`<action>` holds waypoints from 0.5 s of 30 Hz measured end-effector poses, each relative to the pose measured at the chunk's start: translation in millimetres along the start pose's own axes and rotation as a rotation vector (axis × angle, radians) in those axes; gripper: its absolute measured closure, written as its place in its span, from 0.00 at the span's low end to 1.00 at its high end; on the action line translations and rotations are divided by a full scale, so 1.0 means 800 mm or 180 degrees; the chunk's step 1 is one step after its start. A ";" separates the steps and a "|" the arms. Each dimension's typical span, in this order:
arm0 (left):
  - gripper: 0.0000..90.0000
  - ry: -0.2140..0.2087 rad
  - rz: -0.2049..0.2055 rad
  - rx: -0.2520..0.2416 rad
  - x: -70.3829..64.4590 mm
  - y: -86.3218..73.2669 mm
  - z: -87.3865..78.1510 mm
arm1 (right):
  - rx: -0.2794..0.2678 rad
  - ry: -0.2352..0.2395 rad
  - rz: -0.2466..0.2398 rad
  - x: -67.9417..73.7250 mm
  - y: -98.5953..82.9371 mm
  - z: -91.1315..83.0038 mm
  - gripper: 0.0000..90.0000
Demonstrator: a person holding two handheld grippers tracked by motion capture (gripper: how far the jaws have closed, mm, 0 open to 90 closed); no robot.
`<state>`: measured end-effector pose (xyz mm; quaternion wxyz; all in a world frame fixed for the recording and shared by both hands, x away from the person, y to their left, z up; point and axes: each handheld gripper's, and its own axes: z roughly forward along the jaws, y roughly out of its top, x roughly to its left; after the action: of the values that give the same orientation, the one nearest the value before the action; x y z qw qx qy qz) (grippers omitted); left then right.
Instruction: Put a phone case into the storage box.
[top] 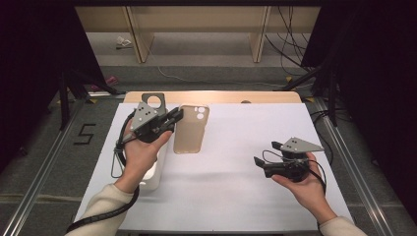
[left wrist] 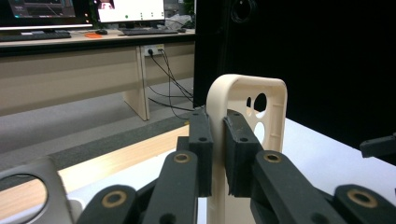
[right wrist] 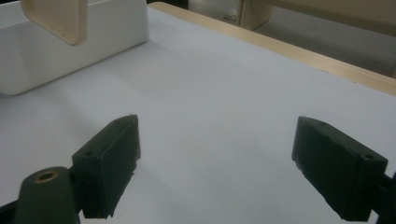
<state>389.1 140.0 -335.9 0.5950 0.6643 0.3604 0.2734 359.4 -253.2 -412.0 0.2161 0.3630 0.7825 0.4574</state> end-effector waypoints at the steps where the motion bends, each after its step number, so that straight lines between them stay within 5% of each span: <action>1: 0.92 0.0010 0.0001 -0.0004 0.002 0.001 -0.001 | 0.0001 0.0003 0.0003 0.000 0.000 0.000 0.18; 15: 0.92 0.0086 0.0033 -0.0026 0.023 0.013 -0.013 | 0.0005 0.0001 0.0021 -0.001 -0.001 0.000 0.18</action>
<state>392.9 160.7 -325.1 0.5914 0.6600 0.3637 0.2869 359.9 -254.1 -412.6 0.2142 0.3657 0.7817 0.4576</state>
